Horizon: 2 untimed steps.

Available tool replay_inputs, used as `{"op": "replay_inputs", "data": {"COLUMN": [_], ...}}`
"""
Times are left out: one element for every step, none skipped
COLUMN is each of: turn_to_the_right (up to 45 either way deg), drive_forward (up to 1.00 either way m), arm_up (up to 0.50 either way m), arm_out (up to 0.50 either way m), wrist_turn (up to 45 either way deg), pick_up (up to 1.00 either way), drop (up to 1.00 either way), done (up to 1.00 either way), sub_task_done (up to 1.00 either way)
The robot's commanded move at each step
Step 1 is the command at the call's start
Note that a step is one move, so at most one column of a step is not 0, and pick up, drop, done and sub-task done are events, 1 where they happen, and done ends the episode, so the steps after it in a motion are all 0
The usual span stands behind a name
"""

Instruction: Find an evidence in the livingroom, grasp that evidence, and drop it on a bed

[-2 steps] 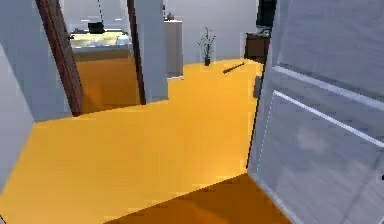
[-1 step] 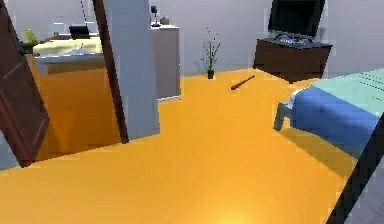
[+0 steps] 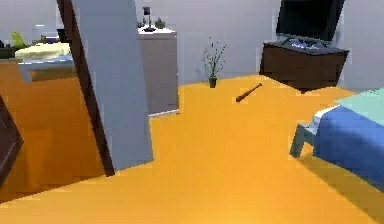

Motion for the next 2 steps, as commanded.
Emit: {"op": "replay_inputs", "data": {"turn_to_the_right": [9.0, 3.0], "drive_forward": [0.0, 0.0], "arm_up": [0.0, 0.0], "arm_out": [0.0, 0.0], "wrist_turn": [0.0, 0.0], "pick_up": [0.0, 0.0], "drop": [0.0, 0.0], "done": [0.0, 0.0], "sub_task_done": [0.0, 0.0]}}
